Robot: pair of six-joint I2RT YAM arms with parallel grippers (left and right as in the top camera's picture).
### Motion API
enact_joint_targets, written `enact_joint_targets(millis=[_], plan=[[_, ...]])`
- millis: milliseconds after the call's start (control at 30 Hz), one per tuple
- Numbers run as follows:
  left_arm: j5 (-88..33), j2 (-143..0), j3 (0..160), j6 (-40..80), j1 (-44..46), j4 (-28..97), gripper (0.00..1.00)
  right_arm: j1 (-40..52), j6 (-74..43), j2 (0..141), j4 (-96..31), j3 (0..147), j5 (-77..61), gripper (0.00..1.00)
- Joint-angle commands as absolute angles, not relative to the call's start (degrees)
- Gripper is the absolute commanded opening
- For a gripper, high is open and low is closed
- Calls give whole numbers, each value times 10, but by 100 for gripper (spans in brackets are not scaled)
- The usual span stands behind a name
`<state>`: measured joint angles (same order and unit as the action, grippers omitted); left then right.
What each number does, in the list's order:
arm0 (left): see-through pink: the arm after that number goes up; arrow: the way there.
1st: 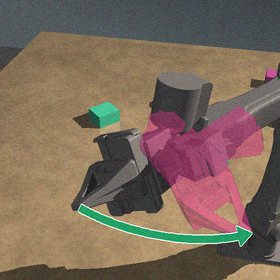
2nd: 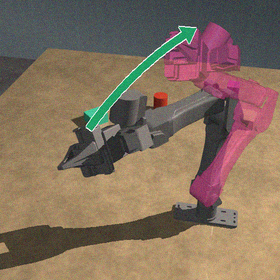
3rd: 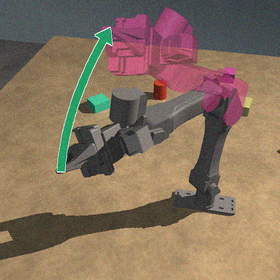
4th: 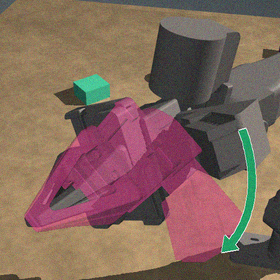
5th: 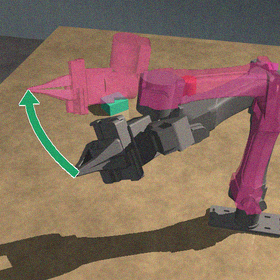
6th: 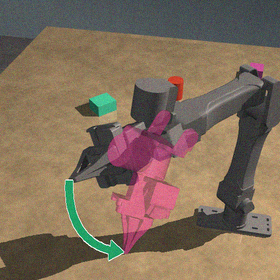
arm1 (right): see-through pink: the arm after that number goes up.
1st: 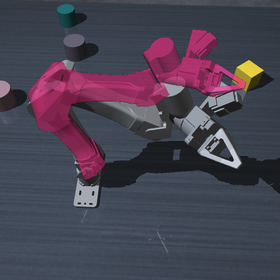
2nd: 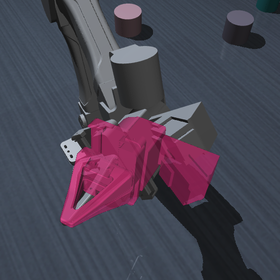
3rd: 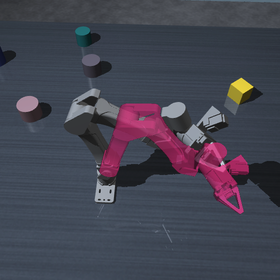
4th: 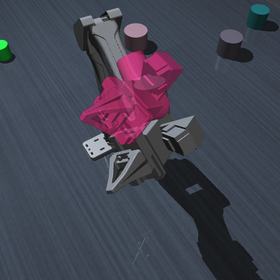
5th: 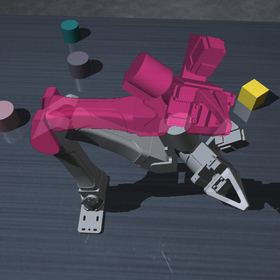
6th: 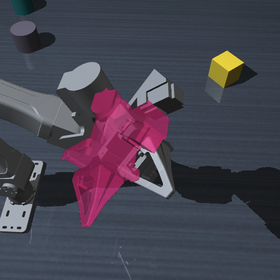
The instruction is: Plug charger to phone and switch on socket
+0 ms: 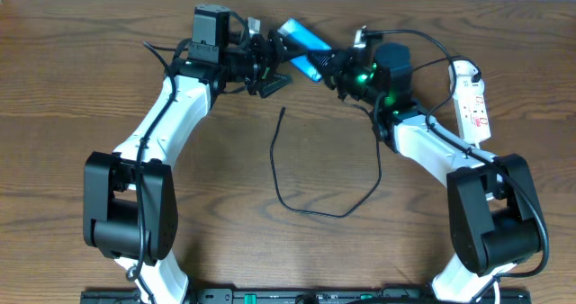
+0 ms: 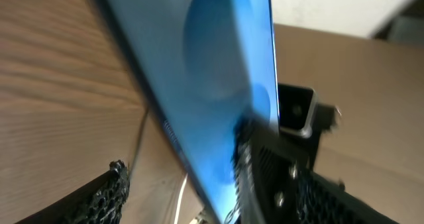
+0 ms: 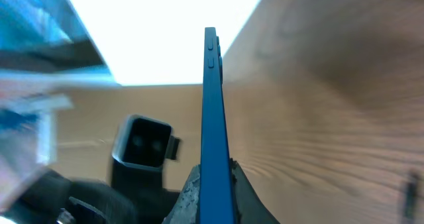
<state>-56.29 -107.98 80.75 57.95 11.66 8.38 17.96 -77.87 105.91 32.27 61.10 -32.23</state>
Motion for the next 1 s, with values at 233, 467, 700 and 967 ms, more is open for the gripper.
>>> enact_joint_targets(millis=[233, 467, 700, 967], plan=[[-608, -1067, 808, 631, 86, 7, 80, 180, -1052, 1058, 369, 622, -303, 1], [-597, -1067, 808, 674, 77, -55, 71, 198, -1097, 1058, 404, 622, -287, 1], [-571, -1067, 808, 714, 77, -55, 64, 222, -1097, 1058, 409, 622, -260, 1], [-556, -1067, 808, 732, 77, -55, 55, 245, -1096, 1058, 402, 622, -235, 2]])
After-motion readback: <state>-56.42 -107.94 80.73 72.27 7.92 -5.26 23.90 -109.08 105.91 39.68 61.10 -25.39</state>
